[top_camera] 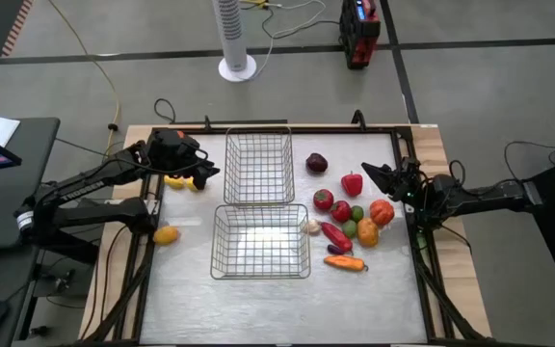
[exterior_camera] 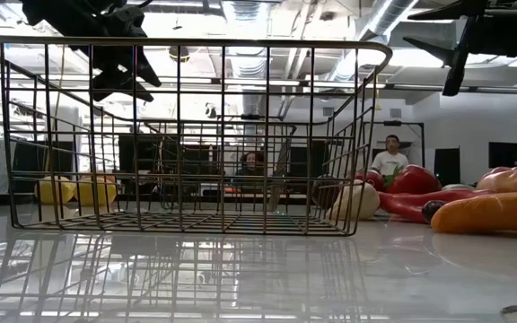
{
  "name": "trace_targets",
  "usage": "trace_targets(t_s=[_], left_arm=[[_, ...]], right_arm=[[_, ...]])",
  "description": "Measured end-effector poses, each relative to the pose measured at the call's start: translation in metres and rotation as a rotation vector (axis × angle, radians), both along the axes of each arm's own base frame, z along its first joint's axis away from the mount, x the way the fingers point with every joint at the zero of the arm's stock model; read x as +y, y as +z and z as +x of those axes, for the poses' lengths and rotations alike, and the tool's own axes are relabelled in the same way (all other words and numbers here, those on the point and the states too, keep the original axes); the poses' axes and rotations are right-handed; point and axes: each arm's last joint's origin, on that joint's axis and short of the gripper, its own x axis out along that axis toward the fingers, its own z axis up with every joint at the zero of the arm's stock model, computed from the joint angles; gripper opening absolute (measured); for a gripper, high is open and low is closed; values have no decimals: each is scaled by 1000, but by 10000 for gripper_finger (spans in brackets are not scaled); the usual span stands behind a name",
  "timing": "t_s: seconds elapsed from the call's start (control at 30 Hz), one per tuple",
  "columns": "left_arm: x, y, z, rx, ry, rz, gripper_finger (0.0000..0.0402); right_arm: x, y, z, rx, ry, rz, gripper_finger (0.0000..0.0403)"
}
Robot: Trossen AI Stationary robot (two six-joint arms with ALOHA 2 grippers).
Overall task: Sort produce into baskets
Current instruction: Put the right yellow lemon into the top wire basket
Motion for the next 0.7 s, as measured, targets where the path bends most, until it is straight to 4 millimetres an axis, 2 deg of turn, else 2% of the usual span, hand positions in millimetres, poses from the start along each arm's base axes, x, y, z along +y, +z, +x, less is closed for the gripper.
trace_targets(t_s=[0.4,0.7], left_arm=[[5,-3,-4,50,-7,34,173],[16,6,9,258,-124,20,173]], right_arm=[[0,0,0,0,1,1,162],[0,0,0,1,1,1,162]])
